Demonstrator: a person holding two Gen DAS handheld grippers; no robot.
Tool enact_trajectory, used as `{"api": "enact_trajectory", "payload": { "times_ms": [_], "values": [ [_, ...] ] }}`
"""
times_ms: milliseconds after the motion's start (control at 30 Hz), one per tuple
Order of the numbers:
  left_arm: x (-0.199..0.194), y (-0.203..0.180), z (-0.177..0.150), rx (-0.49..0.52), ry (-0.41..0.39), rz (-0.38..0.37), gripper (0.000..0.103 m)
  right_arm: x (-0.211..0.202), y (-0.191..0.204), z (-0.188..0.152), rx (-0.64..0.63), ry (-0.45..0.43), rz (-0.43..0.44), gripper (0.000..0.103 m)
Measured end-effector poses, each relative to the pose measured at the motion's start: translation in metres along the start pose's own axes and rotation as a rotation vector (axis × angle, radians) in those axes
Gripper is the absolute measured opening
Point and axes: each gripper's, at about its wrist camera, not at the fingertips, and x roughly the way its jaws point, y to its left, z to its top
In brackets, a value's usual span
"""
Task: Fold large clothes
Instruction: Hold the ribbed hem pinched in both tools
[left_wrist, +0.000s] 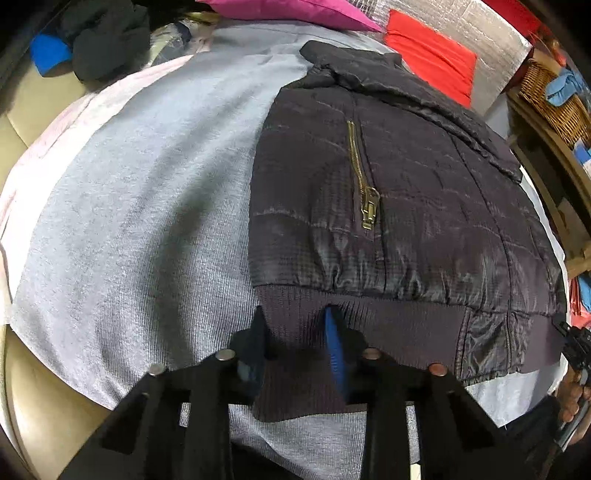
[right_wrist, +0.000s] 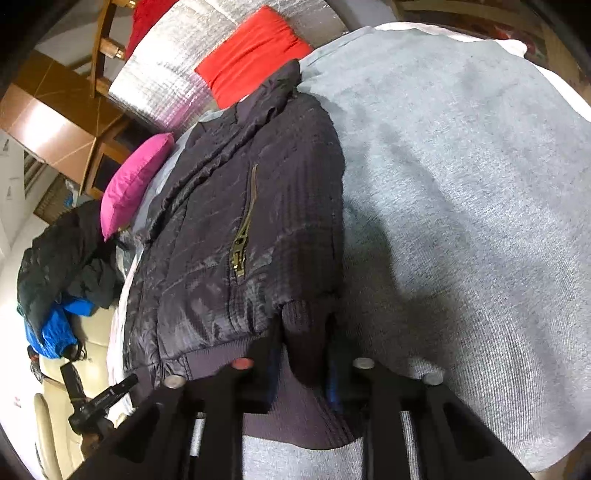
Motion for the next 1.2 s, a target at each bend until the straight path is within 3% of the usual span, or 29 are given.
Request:
{"api": "enact_trajectory", "payload": {
  "times_ms": [100,200,300,333,400,433,467,500,533,567,600,633,833,967,1200],
  "values": [
    [-0.006,0.006,0.001,-0.028,-0.002,-0.046,0.014,-0.005,0.002,0.002,-0.002,0.008,0.010,0.012],
    [-0.007,0.010,0.002,-0.035,0.009,-0.090,0.014,-0.017,0.006,0.003,-0.011,-0.005,0.030,0.011],
    [-0.002,0.010,0.003,-0.048,0.014,-0.085,0.021,-0.012,0.011,0.003,-0.051,0.006,0.003,0.016],
    [0.000,0.010,0.003,-0.066,0.017,-0.088,0.030,-0.009,0.010,0.002,-0.043,0.005,-0.005,0.016],
    [0.002,0.008,0.005,-0.085,0.008,-0.084,0.046,-0.006,0.009,0.000,-0.043,-0.003,-0.015,0.028],
    [0.003,0.007,0.006,-0.088,0.000,-0.077,0.048,-0.005,0.010,-0.001,-0.052,-0.009,-0.015,0.034],
    [0.005,0.003,0.008,-0.082,0.000,-0.067,0.048,-0.004,0.010,-0.002,-0.053,-0.007,-0.009,0.049],
    [0.005,0.003,0.007,-0.071,-0.002,-0.055,0.048,-0.002,0.010,-0.003,-0.050,0.003,-0.010,0.058],
    [0.006,-0.002,0.008,-0.049,-0.006,-0.035,0.041,0.001,0.011,-0.003,-0.050,0.009,-0.005,0.058],
    [0.006,-0.004,0.008,-0.031,-0.007,-0.035,0.030,0.002,0.012,-0.004,-0.057,0.013,-0.005,0.050],
    [0.006,-0.007,0.008,-0.014,-0.009,-0.017,0.023,0.004,0.013,-0.003,-0.062,0.017,-0.009,0.018],
    [0.005,-0.009,0.008,-0.011,-0.013,-0.012,0.015,0.008,0.014,-0.002,-0.062,0.039,-0.036,0.016],
    [-0.023,0.008,0.008,-0.048,-0.042,-0.097,0.008,-0.005,0.010,0.002,-0.016,0.056,0.023,0.010],
    [-0.041,0.003,0.006,-0.002,-0.075,-0.085,0.008,-0.018,0.014,0.000,-0.031,0.042,0.042,0.009],
    [-0.043,0.010,0.004,-0.013,-0.053,-0.074,0.008,-0.014,-0.001,-0.018,-0.025,0.092,0.040,0.009]
  ]
}}
